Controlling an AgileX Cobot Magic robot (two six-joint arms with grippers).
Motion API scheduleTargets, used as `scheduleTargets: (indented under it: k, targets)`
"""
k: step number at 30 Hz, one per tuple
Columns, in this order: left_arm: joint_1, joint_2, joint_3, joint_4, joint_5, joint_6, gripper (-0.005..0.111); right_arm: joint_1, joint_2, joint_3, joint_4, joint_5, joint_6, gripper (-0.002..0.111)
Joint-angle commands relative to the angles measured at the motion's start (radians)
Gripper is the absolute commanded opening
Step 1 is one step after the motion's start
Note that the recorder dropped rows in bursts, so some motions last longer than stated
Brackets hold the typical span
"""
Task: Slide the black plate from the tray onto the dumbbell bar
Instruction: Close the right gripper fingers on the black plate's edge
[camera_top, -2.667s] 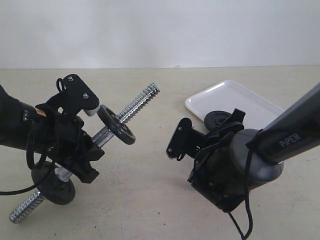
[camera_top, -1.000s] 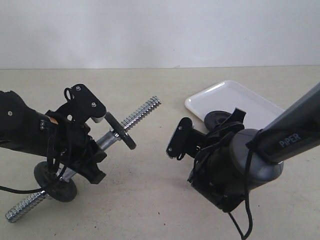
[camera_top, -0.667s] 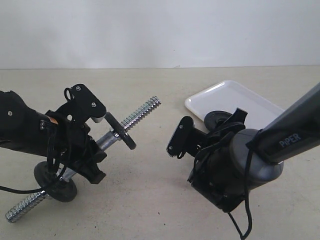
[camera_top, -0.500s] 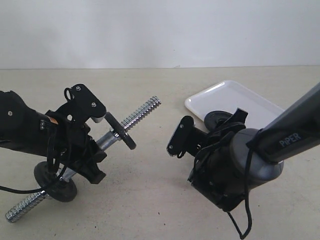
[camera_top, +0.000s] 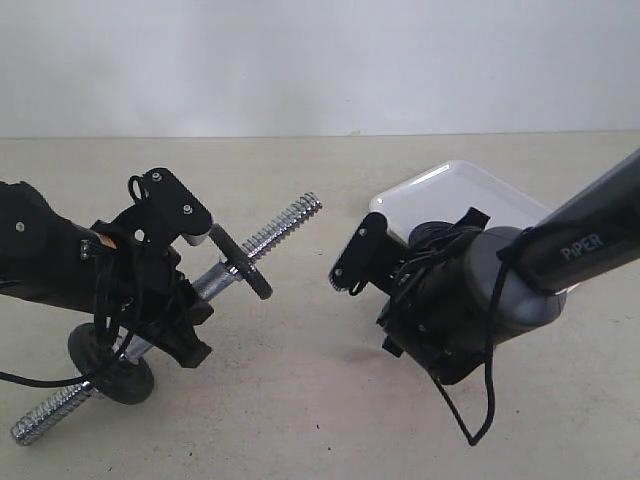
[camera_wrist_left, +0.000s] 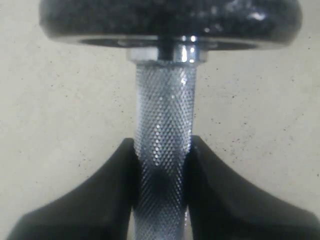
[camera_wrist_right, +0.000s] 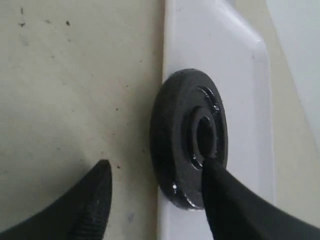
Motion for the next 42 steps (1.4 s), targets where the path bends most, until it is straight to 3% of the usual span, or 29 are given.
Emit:
scheduleTargets:
  k: [1,42]
  targets:
    - [-0.003,-0.038,-0.030,-0.036,-0.470,-0.003,0.004,-0.007,0.003,-0.006,-0.001,-0.007,-0.031,0.050]
    - [-0.003,-0.040,-0.030,-0.030,-0.496,0.013,0.004,-0.037,0.075,-0.086,-0.001,-0.001,-0.123,0.050]
